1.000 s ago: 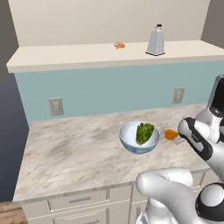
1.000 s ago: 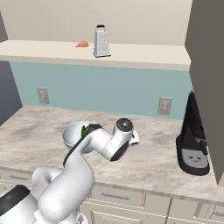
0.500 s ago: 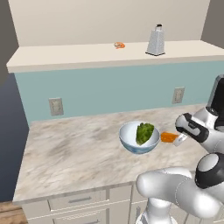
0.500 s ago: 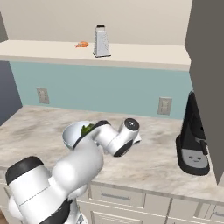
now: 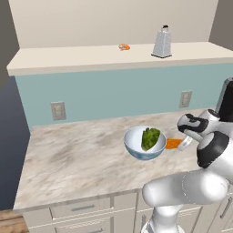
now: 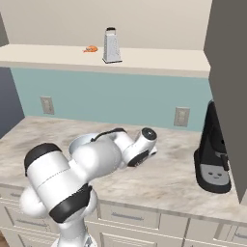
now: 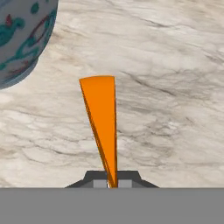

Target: Pick the cheese from the fridge and the cheese grater from the cabinet and place them next to the salad bowl.

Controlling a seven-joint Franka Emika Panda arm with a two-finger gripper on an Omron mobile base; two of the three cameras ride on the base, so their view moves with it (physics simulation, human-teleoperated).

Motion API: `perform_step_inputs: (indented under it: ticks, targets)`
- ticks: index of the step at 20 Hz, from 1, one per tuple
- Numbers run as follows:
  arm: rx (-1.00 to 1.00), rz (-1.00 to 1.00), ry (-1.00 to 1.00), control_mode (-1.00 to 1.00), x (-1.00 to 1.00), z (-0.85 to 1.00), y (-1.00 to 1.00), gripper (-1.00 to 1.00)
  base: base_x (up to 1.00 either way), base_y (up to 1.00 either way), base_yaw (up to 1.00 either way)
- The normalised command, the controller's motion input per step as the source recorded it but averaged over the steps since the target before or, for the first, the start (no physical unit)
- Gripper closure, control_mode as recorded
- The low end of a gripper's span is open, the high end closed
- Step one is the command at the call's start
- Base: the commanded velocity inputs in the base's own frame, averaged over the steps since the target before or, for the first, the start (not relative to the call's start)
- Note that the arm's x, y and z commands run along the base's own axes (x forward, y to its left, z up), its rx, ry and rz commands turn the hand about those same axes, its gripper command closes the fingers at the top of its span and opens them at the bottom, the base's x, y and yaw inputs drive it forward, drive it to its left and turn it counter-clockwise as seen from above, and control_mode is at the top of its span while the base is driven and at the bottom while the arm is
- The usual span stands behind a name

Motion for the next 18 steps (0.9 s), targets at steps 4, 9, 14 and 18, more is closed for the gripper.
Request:
perform_step_inputs:
  ticks: [4,9,14,18]
  targets:
    - [0.00,0.07,0.00,-1.00,0.16,-0.33,0.07,1.00,0.00,0.00,0.00]
    - [0.01,0.09,0.00,-1.00,0.01,-0.37,0.22,1.00,0.00,0.00,0.00]
    - [0.00,0.08,0.00,-1.00,0.00,-0.16,0.23,1.00,0.00,0.00,0.00]
    - [0.00,0.06,0.00,-1.00,0.00,-0.08,0.19,-1.00,0.00,0.00,0.00]
